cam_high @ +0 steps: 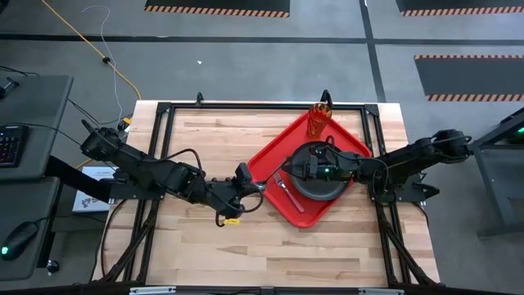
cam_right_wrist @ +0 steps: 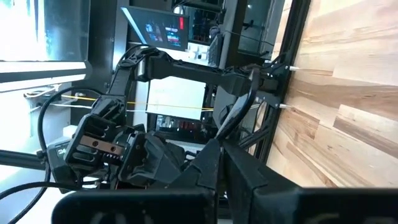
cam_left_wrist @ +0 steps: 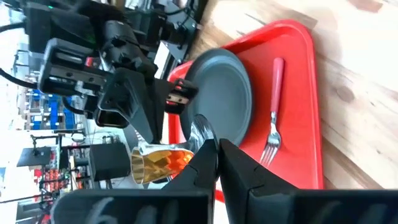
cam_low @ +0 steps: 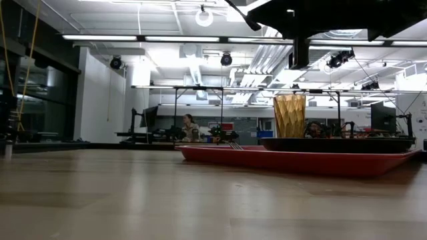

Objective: Pick and place plate/cup/fork/spoon on tray
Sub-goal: Put the black spoon on the red serving tray to the left of the pink fork

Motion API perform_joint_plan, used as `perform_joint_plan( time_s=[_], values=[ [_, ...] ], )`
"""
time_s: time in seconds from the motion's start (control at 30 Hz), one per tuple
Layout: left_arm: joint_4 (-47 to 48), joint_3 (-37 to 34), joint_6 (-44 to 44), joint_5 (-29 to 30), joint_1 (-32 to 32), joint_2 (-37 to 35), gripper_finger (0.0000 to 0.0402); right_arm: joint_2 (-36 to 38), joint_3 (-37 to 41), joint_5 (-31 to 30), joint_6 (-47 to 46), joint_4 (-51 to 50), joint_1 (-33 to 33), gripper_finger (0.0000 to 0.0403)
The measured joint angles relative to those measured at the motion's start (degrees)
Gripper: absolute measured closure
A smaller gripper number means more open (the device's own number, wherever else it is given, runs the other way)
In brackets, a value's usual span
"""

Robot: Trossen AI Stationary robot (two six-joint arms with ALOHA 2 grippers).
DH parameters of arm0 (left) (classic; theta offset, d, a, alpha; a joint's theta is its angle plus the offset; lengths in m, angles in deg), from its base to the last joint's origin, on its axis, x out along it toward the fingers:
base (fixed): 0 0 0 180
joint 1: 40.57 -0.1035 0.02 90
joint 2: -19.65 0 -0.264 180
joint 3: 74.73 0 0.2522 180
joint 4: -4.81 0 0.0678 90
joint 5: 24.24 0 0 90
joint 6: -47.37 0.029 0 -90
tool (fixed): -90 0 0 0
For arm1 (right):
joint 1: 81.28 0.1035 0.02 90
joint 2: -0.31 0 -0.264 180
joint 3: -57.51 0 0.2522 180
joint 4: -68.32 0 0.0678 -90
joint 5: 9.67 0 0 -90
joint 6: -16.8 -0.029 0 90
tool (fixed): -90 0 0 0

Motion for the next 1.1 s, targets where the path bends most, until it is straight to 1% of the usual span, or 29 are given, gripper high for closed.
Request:
perform_joint_plan(
  time_s=[0.23, 0.33, 0.4, 0.5, 0.63, 0.77, 0.93, 1.0, 1.1],
  values=[
    [-0.4, 0.0, 1.7, 0.0, 0.0, 0.0, 0.0400, 0.0, 0.0, 0.0, -0.2, 1.7, 0.0, 0.0390],
    [-0.4, 0.0, 1.9, 0.1, 0.0, 0.0, 0.0400, 0.0, 0.0, -0.8, -0.2, 2.0, 0.0, 0.0379],
    [-0.4, 0.0, 2.7, 0.0, 0.1, 0.0, 0.0401, 0.0, 0.0, -1.7, -0.2, 2.1, 0.0, 0.0360],
    [-0.3, 0.0, 3.6, -0.2, 0.8, -0.3, 0.0401, 0.0, 0.0, -3.4, -0.3, 2.3, 0.0, 0.0320],
    [-1.3, 0.0, 3.6, -0.3, 1.6, -0.4, 0.0401, 0.0, 0.0, -4.3, -0.4, 2.6, 0.0, 0.0266],
    [-0.9, 0.0, 2.5, -0.3, 1.7, -1.0, 0.0401, 0.0, 0.0, -3.4, -0.3, 2.8, 0.0, 0.0236],
    [-0.5, 0.0, 1.6, -0.3, 0.4, -0.9, 0.0401, 0.0, 0.0, -2.6, -0.4, 2.9, 0.0, 0.0236],
    [-0.4, 0.0, 1.0, -1.1, 0.1, -0.9, 0.0401, 0.0, 0.0, -2.6, -0.5, 2.9, 0.0, 0.0247],
    [-0.3, 0.0, -0.1, -3.2, 0.0, -0.9, 0.0401, 0.0, 0.0, -2.6, -0.7, 2.9, 0.0, 0.0277]
  ],
)
